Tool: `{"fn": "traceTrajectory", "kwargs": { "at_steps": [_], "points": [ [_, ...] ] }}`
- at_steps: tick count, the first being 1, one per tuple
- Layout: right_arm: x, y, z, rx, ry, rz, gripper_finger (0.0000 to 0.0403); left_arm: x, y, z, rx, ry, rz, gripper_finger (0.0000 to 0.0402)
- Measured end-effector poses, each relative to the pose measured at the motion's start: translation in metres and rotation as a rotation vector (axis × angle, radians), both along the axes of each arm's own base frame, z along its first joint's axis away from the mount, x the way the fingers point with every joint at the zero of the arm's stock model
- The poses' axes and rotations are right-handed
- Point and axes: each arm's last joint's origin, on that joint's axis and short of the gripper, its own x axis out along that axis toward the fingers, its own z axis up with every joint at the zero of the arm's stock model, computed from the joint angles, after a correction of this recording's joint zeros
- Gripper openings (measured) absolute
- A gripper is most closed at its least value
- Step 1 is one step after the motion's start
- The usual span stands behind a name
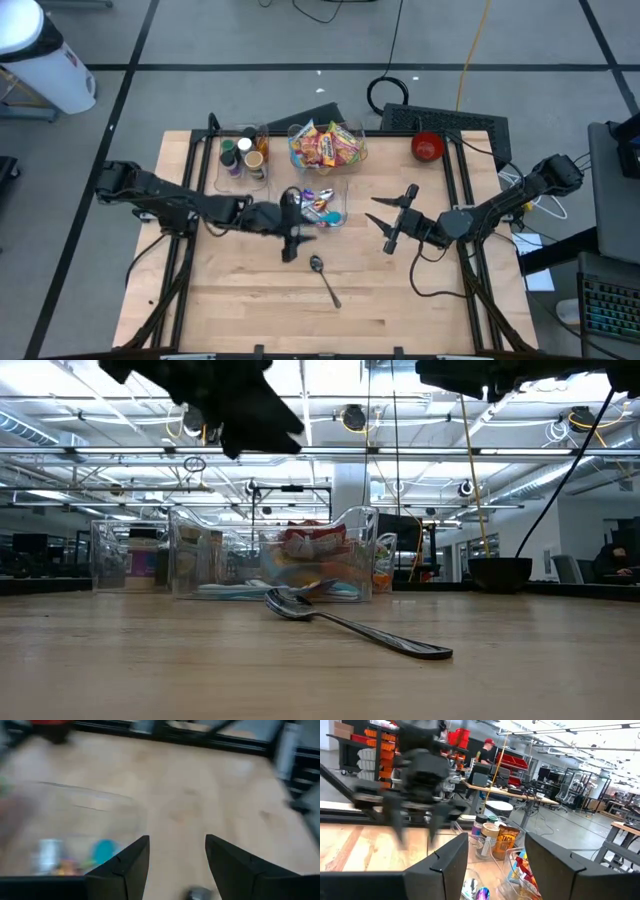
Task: Pick & Place Food Item
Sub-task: Put the black spoon into the bottom transparent bin
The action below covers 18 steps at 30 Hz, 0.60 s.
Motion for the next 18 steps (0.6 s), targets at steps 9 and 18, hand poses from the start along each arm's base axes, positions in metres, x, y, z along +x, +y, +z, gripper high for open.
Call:
{"fn": "traceTrajectory", "kwargs": {
  "at_steps": [9,18],
  "points": [
    [0.000,-0.001,0.000,0.007,-0.003,-0.001,0.0190,0.001,-0.051,-0.031,-0.195,0.126,-0.090,0.0202],
    [0.000,-0.001,0.000,0.027,-0.013,0.002,0.0188,0.011,-0.078,-0.090,-0.360,0.283,0.016,0.0202]
  ]
}}
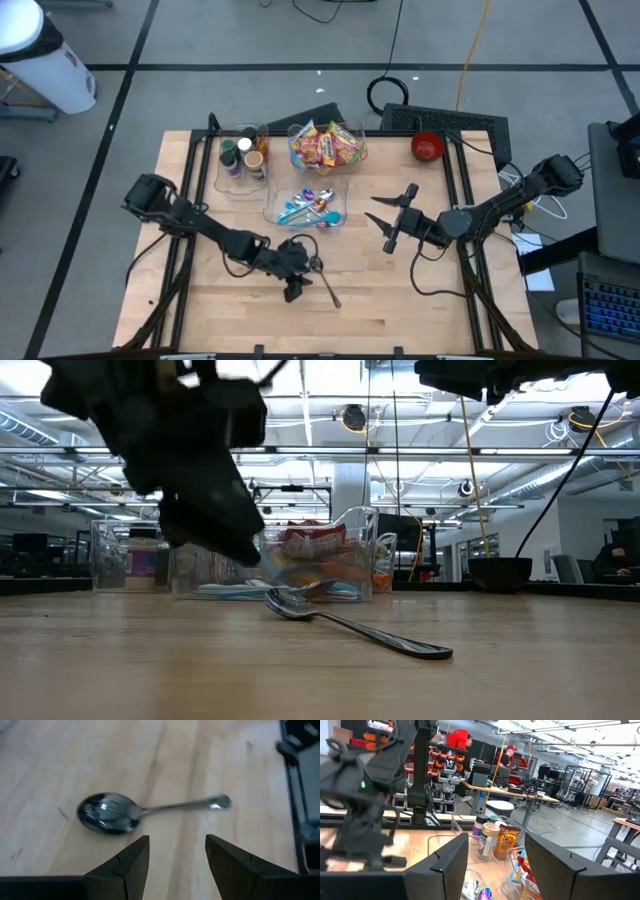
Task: Pick & Place Food Item
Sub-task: Put the black spoon into the bottom transparent bin
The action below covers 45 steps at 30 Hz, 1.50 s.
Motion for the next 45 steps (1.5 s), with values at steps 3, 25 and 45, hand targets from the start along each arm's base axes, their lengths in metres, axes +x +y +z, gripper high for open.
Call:
{"fn": "traceTrajectory", "kwargs": {
  "at_steps": [3,25,45],
  "points": [
    [0.000,0.000,0.000,0.000,0.000,0.001,0.0189,0.004,0.006,-0.007,-0.012,0.015,0.069,0.0202],
    [0.000,0.000,0.000,0.000,-0.001,0.003,0.0185,0.004,0.029,-0.016,-0.094,0.130,0.365,0.0202],
    [0.000,0.000,0.000,0.001,-0.001,0.002,0.0182,0.016,0.027,-0.035,-0.150,0.093,0.354,0.0198]
  ]
}}
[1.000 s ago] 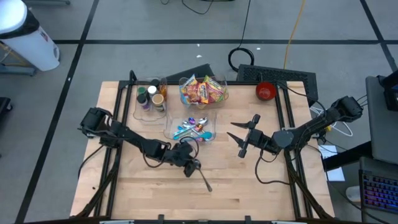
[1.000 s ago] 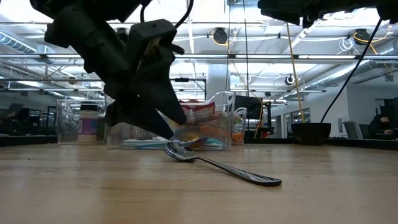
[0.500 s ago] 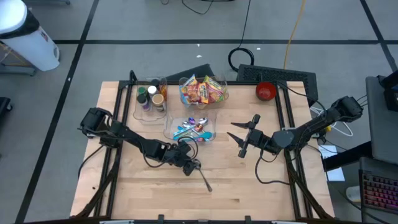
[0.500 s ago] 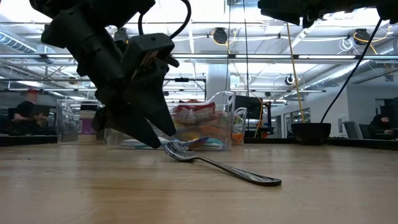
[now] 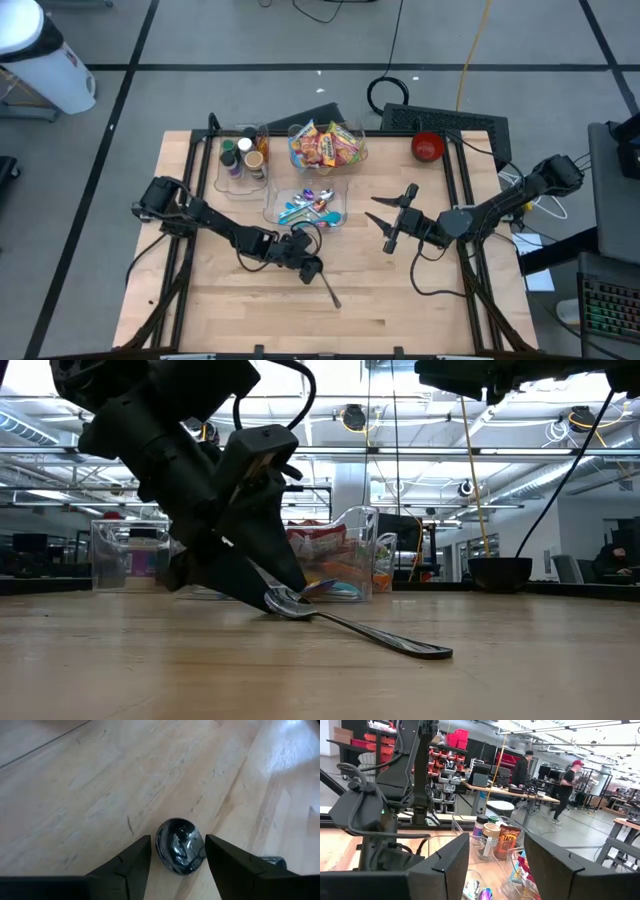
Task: Pick & Place Food Item
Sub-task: Put the black spoon into the bottom transparent bin
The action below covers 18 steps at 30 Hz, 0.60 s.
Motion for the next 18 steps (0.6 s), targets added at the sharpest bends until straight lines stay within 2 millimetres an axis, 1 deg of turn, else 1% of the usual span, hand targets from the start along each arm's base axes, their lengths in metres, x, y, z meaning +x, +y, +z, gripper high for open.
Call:
{"fn": "traceTrajectory", "kwargs": {
  "at_steps": [2,4,12,13,18],
  "points": [
    [0.000,0.000,0.000,0.000,0.000,0.000,0.0181,0.000,0.000,0.000,-0.001,0.007,-0.006,0.0184],
    [0.000,0.000,0.000,0.000,0.000,0.000,0.0180,-0.001,0.000,-0.001,-0.004,0.012,-0.009,0.0159],
    [0.000,0.000,0.000,0.000,0.000,0.000,0.0180,-0.001,0.000,-0.002,-0.008,0.014,-0.035,0.0020],
    [0.000,0.000,0.000,0.000,0.000,0.000,0.0180,0.000,0.000,-0.001,-0.010,0.003,-0.041,0.0014],
    [0.000,0.000,0.000,0.000,0.000,-0.001,0.0176,0.004,-0.001,0.012,0.019,-0.093,-0.127,0.0017]
  ]
}}
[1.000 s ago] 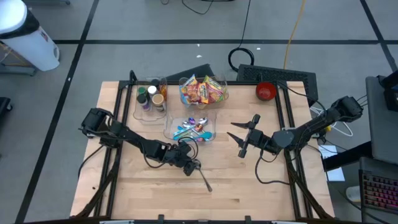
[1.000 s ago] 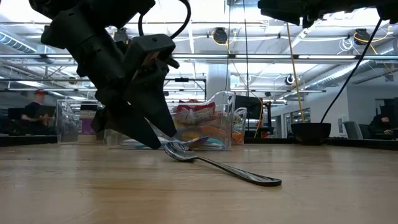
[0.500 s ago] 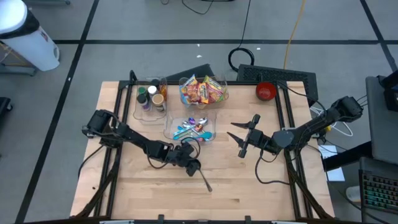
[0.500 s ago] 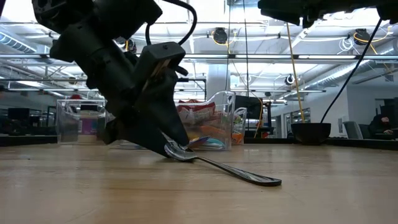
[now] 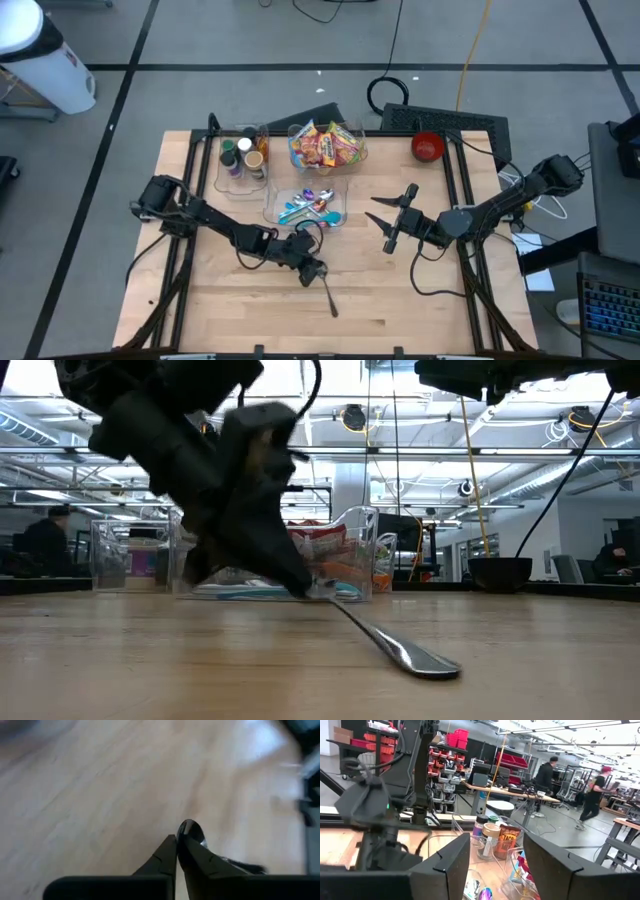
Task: Pick & Place Food Item
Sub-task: Put the black spoon into the bottom transparent bin
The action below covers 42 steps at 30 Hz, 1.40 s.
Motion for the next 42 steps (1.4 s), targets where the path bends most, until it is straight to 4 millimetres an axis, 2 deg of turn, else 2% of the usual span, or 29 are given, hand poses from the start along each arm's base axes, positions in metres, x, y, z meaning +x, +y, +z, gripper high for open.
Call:
{"fn": "traceTrajectory", "kwargs": {
  "at_steps": [3,8,12,18,23,27,33,42],
  "points": [
    [0.000,0.000,0.000,0.000,0.000,0.000,0.0178,-0.001,-0.001,0.024,0.054,-0.104,-0.060,0.0006],
    [0.000,0.000,0.001,0.018,-0.018,0.003,0.0183,-0.011,0.005,0.069,0.266,-0.256,-0.123,0.0005],
    [0.000,0.001,0.001,0.069,-0.043,0.052,0.0188,-0.024,0.015,0.109,0.417,-0.372,-0.099,0.0006],
    [0.004,-0.002,0.001,0.147,-0.073,0.200,0.0197,-0.045,0.034,0.153,0.664,-0.472,0.002,0.0004],
    [0.012,-0.009,-0.007,0.203,-0.055,0.206,0.0206,-0.047,0.048,0.162,0.761,-0.477,0.076,0.0004],
    [0.023,-0.017,-0.019,0.235,-0.024,0.202,0.0213,-0.044,0.055,0.160,0.773,-0.456,0.091,0.0003],
    [0.045,-0.028,-0.032,0.314,0.005,0.292,0.0219,-0.044,0.057,0.159,0.779,-0.447,0.093,0.0005],
    [0.083,-0.028,-0.047,0.324,0.117,0.304,0.0207,-0.044,0.057,0.159,0.794,-0.443,0.085,0.0004]
  ]
}}
